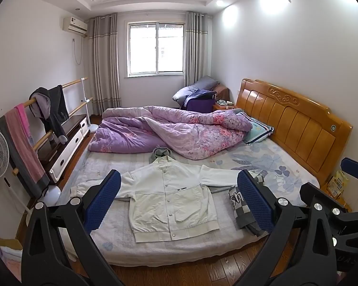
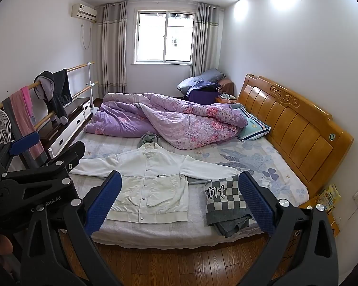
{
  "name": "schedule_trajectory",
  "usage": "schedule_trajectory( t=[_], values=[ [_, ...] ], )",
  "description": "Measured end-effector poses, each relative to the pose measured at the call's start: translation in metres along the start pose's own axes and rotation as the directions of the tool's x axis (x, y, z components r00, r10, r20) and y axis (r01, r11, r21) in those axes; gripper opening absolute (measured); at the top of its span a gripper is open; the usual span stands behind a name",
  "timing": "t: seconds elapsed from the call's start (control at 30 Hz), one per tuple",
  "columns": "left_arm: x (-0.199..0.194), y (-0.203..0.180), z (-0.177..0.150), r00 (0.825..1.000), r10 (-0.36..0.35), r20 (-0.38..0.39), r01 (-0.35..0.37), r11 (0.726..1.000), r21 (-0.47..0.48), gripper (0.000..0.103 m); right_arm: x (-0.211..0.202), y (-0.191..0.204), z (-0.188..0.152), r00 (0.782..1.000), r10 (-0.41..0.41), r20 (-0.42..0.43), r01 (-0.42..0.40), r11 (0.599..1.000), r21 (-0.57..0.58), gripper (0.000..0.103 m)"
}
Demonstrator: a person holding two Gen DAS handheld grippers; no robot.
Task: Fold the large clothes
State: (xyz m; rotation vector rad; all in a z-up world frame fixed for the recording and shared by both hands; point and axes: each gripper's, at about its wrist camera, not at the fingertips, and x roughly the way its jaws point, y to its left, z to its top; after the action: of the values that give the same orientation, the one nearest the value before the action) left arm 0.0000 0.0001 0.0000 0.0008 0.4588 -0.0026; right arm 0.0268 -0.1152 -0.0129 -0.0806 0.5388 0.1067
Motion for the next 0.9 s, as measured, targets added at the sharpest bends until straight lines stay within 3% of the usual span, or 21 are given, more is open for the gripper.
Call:
schedule_trajectory(
  t=[0.9],
  values=[
    [-0.0002,-0.0002,0.0001,1.000,0.002,0.001,-0.002,1.000,0.002,0.098,0.0015,0.0039,-0.0014,1.000,0.001,0.003,-0.001,1.000,0.002,0.095]
  ],
)
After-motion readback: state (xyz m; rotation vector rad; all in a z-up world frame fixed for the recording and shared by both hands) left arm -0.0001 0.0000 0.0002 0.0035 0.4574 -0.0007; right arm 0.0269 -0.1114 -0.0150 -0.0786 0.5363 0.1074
